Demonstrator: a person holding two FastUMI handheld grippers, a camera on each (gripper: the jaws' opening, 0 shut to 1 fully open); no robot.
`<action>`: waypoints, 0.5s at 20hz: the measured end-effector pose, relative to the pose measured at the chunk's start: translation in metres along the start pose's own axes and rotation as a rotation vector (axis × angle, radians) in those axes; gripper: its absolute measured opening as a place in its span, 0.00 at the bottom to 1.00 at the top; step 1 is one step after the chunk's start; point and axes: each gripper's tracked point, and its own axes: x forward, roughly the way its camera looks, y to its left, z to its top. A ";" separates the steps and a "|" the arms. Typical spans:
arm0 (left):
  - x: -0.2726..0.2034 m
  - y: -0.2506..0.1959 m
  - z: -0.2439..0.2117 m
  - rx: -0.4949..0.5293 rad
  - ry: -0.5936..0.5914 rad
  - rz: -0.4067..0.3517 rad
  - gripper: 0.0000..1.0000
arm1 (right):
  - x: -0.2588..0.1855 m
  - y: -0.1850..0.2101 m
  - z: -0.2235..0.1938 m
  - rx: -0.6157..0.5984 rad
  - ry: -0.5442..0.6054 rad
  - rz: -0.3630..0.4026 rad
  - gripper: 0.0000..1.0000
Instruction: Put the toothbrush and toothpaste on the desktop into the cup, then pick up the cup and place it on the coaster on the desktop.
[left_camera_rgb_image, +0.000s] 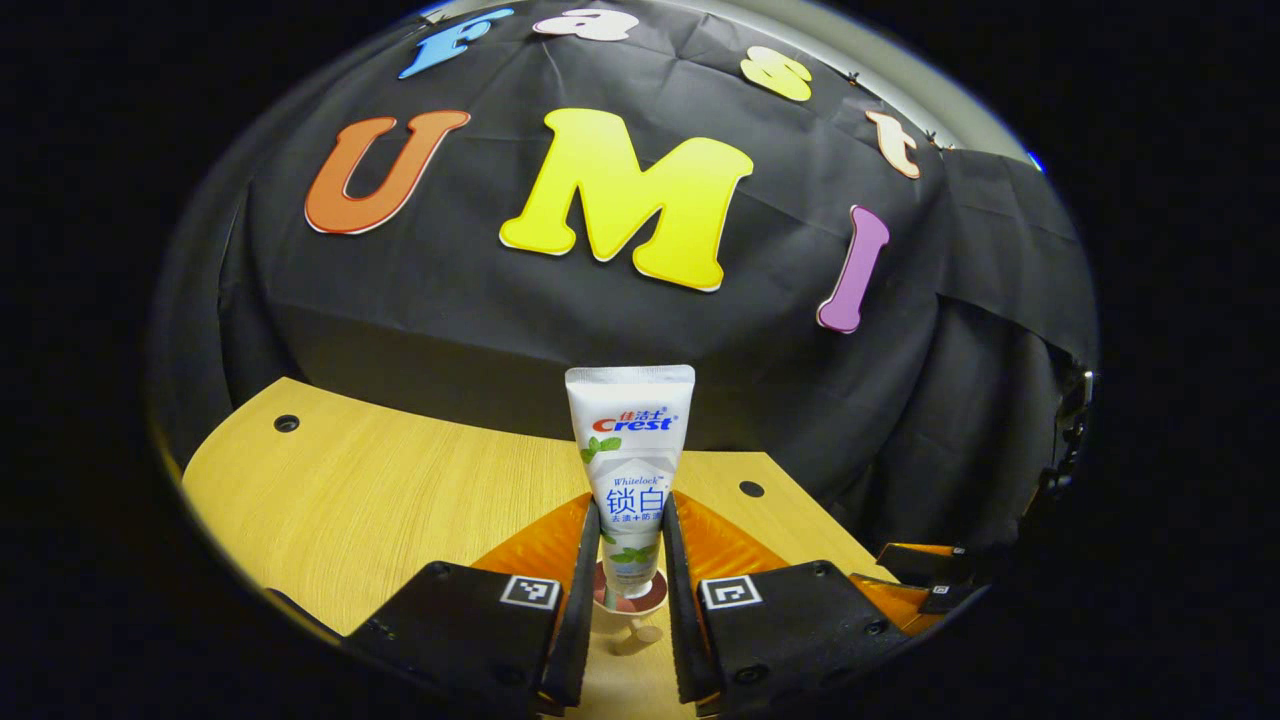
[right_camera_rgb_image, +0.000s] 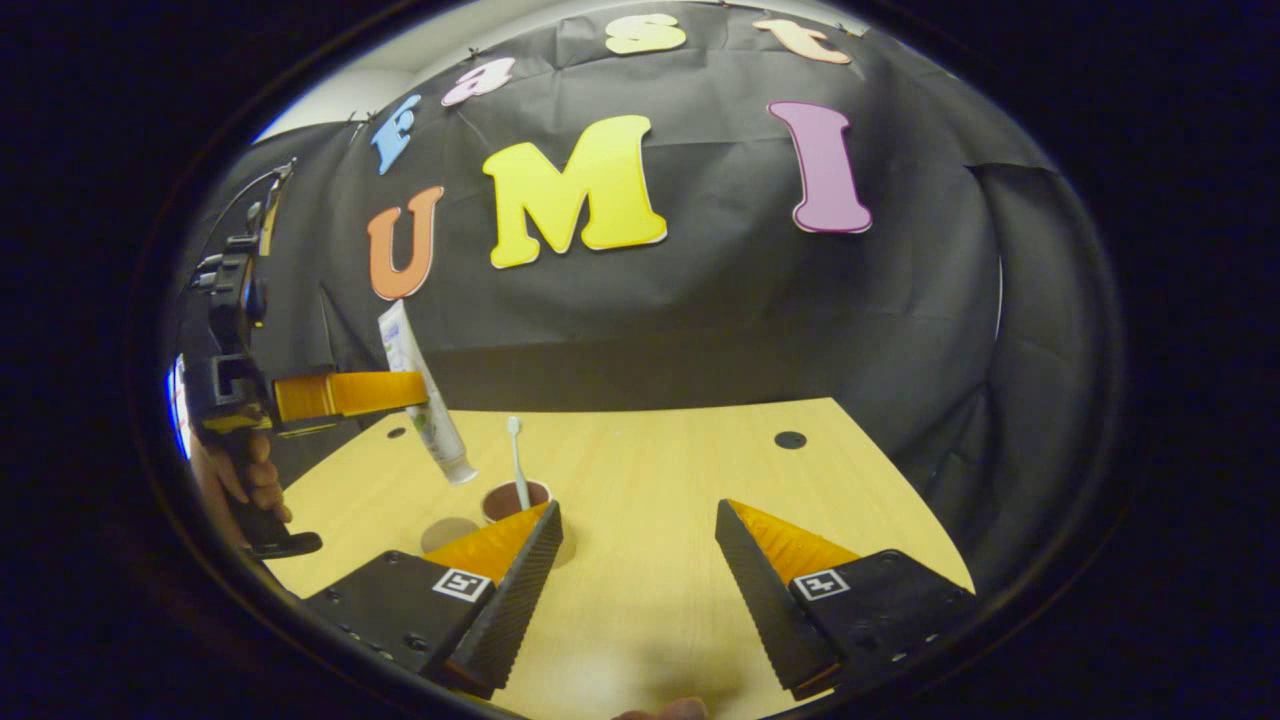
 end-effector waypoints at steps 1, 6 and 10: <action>0.007 0.001 -0.006 0.018 0.008 0.002 0.37 | -0.001 -0.004 -0.002 0.006 0.006 -0.006 0.94; 0.032 -0.009 -0.041 0.064 0.052 -0.004 0.37 | -0.004 -0.021 -0.013 0.015 0.038 -0.034 0.94; 0.041 -0.012 -0.067 0.149 0.075 0.010 0.45 | -0.006 -0.035 -0.019 0.028 0.058 -0.053 0.94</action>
